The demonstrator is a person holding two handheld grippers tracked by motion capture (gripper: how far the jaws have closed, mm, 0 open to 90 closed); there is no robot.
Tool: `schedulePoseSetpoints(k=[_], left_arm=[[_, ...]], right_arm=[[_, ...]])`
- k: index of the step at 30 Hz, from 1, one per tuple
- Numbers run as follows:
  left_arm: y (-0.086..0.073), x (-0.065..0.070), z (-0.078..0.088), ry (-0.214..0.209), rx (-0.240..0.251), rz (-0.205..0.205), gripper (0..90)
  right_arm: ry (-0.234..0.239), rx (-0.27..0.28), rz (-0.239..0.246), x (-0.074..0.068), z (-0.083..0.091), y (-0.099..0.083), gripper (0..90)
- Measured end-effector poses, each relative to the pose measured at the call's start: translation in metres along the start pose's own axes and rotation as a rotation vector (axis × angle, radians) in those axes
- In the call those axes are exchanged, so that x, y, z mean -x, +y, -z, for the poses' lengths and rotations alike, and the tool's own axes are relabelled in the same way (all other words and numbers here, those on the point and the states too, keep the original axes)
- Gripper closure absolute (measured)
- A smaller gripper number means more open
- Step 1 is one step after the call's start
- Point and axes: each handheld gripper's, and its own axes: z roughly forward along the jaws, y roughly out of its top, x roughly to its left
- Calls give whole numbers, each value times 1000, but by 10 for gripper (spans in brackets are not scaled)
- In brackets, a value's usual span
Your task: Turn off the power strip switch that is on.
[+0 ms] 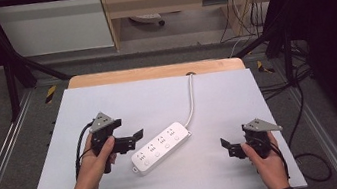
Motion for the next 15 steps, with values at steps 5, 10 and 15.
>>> schedulePoseSetpoints(k=[5,10,15], left_arm=[[-1,-5,12,13,11,1,64],[-4,-11,24,29,21,2,64],[-12,-17,31,44,9,0,64]], right_arm=[[3,3,-2,0,0,0,25],[10,12,7,-1,1,0,24],[9,12,10,-1,0,0,23]])
